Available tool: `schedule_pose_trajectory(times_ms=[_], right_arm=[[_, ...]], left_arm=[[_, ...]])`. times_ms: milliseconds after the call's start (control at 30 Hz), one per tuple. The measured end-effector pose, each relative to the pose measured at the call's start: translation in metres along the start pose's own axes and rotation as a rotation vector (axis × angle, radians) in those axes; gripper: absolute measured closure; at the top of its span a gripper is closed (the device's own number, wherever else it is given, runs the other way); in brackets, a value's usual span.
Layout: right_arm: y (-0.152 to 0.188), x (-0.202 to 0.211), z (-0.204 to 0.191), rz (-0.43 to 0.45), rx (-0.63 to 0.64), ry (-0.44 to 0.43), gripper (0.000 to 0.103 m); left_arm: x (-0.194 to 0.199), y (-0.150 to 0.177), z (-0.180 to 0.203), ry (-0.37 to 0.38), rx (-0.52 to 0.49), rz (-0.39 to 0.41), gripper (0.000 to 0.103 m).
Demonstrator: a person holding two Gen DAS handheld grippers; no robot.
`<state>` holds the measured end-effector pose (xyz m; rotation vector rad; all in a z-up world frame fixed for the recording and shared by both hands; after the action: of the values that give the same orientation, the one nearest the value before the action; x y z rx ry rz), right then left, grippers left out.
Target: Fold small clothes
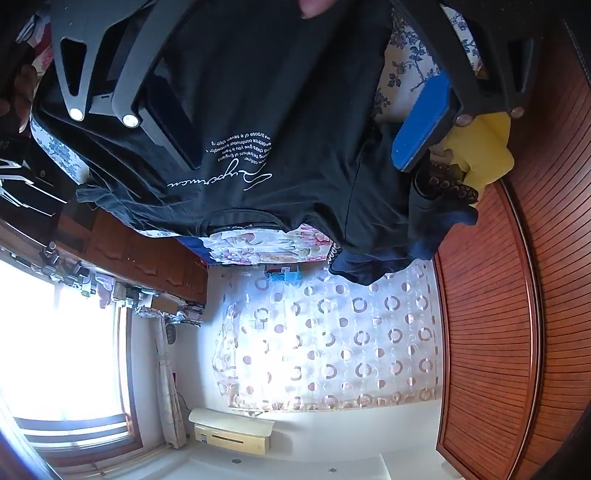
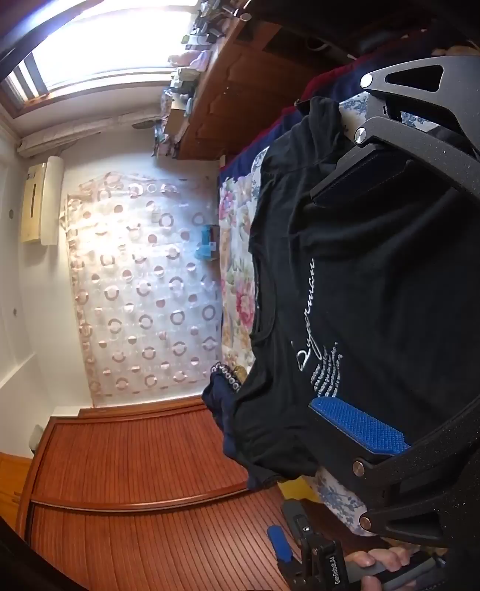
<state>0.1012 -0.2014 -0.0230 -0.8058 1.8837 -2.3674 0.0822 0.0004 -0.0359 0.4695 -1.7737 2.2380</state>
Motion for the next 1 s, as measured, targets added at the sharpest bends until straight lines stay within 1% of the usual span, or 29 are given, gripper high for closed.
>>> schedule_pose_trajectory(times_ms=[300, 433, 767, 1000], right_arm=[[-0.001, 0.000, -0.002, 0.002, -0.003, -0.001, 0.000], [-0.002, 0.002, -0.001, 0.010, -0.004, 0.001, 0.000], [-0.003, 0.002, -0.002, 0.015, -0.001, 0.001, 0.000], [-0.004, 0.003, -0.003, 0.015, 0.000, 0.001, 0.000]], left_arm=[[0.003, 0.000, 0.003, 0.000, 0.003, -0.006, 0.000], [0.001, -0.001, -0.003, -0.005, 0.002, -0.007, 0.000], [0.007, -0.005, 0.007, -0.005, -0.006, -0.004, 0.000], [0.010, -0.006, 0.006, -0.005, -0.008, 0.002, 0.000]])
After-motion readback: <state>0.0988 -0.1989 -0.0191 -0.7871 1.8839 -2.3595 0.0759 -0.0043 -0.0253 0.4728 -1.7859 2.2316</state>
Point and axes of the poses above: each gripper's, at about its wrist camera, not at the fingertips, and x roughly against the way its jaws point, z to its right, y to its underside, the point moved 9 cm from there along -x, roughly the way its jaws point, and after that the axes turned 13 degrees about x, right-handed, at the moved point
